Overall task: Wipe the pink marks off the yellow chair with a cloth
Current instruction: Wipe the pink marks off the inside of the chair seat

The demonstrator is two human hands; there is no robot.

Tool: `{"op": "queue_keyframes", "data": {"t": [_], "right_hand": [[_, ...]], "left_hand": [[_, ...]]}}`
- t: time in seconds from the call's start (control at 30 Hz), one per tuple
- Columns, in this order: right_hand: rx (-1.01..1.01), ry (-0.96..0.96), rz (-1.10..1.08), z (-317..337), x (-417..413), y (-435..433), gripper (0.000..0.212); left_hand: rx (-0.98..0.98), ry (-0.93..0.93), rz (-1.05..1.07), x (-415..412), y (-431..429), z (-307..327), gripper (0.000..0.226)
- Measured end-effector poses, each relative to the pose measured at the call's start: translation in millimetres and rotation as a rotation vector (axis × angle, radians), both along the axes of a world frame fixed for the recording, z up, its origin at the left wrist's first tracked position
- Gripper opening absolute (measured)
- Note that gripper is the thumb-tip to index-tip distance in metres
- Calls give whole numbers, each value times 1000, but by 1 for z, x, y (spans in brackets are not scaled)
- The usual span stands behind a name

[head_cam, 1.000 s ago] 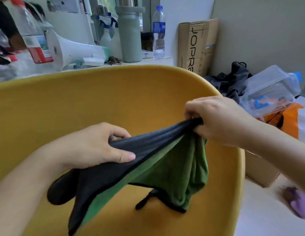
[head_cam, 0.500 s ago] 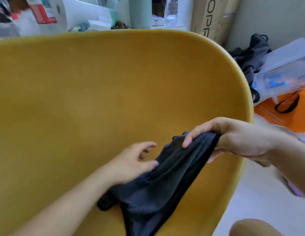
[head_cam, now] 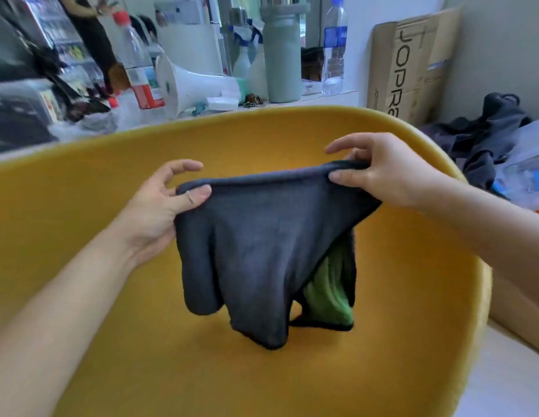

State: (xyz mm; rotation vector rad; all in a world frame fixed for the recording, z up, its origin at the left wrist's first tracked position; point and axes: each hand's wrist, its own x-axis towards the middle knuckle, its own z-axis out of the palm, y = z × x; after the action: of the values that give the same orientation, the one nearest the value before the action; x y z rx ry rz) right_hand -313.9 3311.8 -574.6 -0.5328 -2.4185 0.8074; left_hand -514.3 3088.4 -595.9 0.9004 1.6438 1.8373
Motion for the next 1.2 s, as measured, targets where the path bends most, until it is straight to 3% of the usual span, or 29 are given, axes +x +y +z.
{"op": "queue_keyframes", "data": {"t": [0.07, 0.17, 0.27, 0.33, 0.4, 0.57, 0.63, 0.7, 0.77, 0.8, 0.87, 0.9, 0.93, 1.0, 1.03, 1.1, 1.2], "right_hand": [[65, 144, -73, 23, -17, 4, 10], [18, 264, -21, 36, -22, 7, 11], [-104, 78, 215, 17, -2, -4, 12], [-185, -139, 407, -12, 16, -18, 13], [-250, -355, 526, -47, 34, -35, 13], [-322, -860, 752, -101, 66, -75, 17], [-423, -870, 770, -101, 61, -77, 17], [-504, -758, 633, -102, 45, -68, 14], [-326, -656, 384, -106, 25, -56, 19], [-109, -660, 259, -110, 16, -53, 29], [304, -678, 91, -119, 6, -64, 50], [380, -673, 104, -124, 2, -74, 54], [365, -683, 161, -128, -2, -86, 56], [298, -772, 314, -137, -12, -109, 59], [311, -845, 371, -143, -19, -118, 61], [376, -1011, 444, -150, -35, -133, 65], [580, -1220, 529, -144, -54, -148, 73]], "left_hand": [[-7, 137, 37, -5, -9, 30, 34], [-219, 497, 103, -5, -29, 57, 44], [-508, 961, 157, 10, -56, 47, 38], [-626, 1068, 29, 22, -74, 18, 36], [-746, 964, -188, 32, -92, -17, 30], [-1034, 378, -853, 59, -116, -65, 21], [-953, 240, -842, 53, -114, -71, 17], [-835, 160, -618, 35, -105, -77, 14], [-784, 201, -322, 9, -94, -88, 20], [-845, 379, -165, -2, -90, -97, 25], [-936, 919, 97, -2, -85, -112, 32], [-867, 1074, 75, 8, -84, -118, 30], [-829, 1094, -63, 25, -83, -122, 29], [-953, 1038, -410, 62, -84, -136, 43], [-1035, 1113, -524, 76, -85, -146, 49], [-1013, 1297, -480, 81, -85, -158, 39], [-973, 1103, -335, 71, -92, -153, 28]]}}
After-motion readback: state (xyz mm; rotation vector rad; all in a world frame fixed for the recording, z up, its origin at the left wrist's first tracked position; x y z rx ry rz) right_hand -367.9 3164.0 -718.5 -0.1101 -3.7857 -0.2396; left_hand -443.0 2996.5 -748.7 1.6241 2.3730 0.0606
